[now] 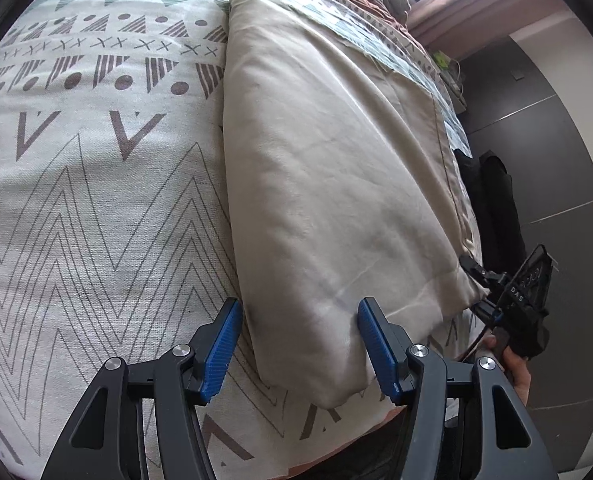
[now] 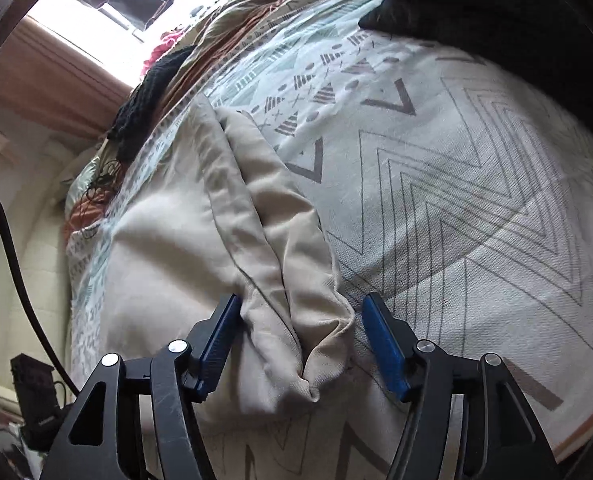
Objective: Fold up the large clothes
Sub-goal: 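Close both tools on the folded beige jacket's edge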
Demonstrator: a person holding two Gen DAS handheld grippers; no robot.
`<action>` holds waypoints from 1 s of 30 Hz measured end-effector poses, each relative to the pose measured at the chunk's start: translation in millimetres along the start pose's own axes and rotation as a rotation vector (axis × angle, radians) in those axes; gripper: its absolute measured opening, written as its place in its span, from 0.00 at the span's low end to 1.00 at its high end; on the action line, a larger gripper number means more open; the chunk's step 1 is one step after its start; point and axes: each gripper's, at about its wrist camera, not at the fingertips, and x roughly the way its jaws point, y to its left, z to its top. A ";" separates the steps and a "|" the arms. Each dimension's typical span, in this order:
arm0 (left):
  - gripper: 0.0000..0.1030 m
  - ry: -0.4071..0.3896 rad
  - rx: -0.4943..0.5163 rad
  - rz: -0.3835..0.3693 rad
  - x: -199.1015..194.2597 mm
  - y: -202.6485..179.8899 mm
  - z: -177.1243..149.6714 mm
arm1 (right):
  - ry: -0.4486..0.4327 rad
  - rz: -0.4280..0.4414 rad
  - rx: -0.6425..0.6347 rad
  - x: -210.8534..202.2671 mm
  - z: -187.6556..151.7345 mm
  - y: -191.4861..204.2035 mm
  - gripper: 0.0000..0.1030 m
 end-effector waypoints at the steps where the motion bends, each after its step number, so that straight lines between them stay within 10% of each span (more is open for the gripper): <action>1: 0.60 0.000 0.003 -0.002 0.0 -0.6 -0.7 | -0.003 0.018 0.011 1.8 -1.7 -2.4 0.37; 9: 0.41 0.001 -0.018 -0.042 -5.4 12.6 -1.6 | -0.005 0.080 0.021 -11.4 -14.9 6.2 0.18; 24: 0.30 0.019 0.046 -0.026 -45.9 45.7 -5.2 | 0.111 0.171 0.005 -34.0 -90.9 26.2 0.18; 30: 0.35 0.003 0.065 0.017 -45.1 37.8 10.8 | 0.156 0.056 -0.048 -30.8 -72.7 28.9 0.46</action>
